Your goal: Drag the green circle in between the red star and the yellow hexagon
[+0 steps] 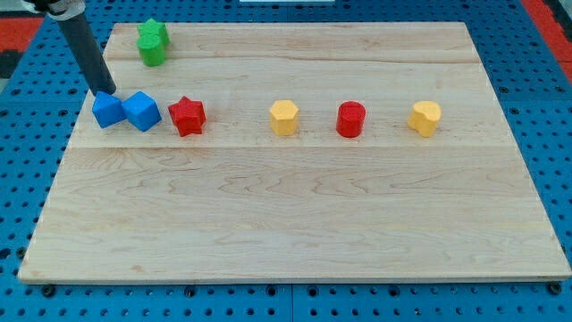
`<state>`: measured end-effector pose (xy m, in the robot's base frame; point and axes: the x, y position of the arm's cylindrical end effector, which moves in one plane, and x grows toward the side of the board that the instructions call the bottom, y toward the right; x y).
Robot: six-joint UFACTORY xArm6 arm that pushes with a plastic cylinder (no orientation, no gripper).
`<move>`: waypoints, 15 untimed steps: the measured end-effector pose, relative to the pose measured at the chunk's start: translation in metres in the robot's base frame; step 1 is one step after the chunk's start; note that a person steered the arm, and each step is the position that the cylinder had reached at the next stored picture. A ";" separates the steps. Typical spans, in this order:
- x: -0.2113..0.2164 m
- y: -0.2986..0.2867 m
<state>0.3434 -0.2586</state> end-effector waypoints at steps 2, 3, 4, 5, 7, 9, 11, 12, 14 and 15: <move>-0.070 -0.041; -0.090 0.026; -0.088 0.100; -0.107 0.118; -0.048 0.163; -0.051 0.144; -0.004 0.127; 0.003 0.148; 0.028 0.188; -0.007 0.198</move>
<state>0.3368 -0.0604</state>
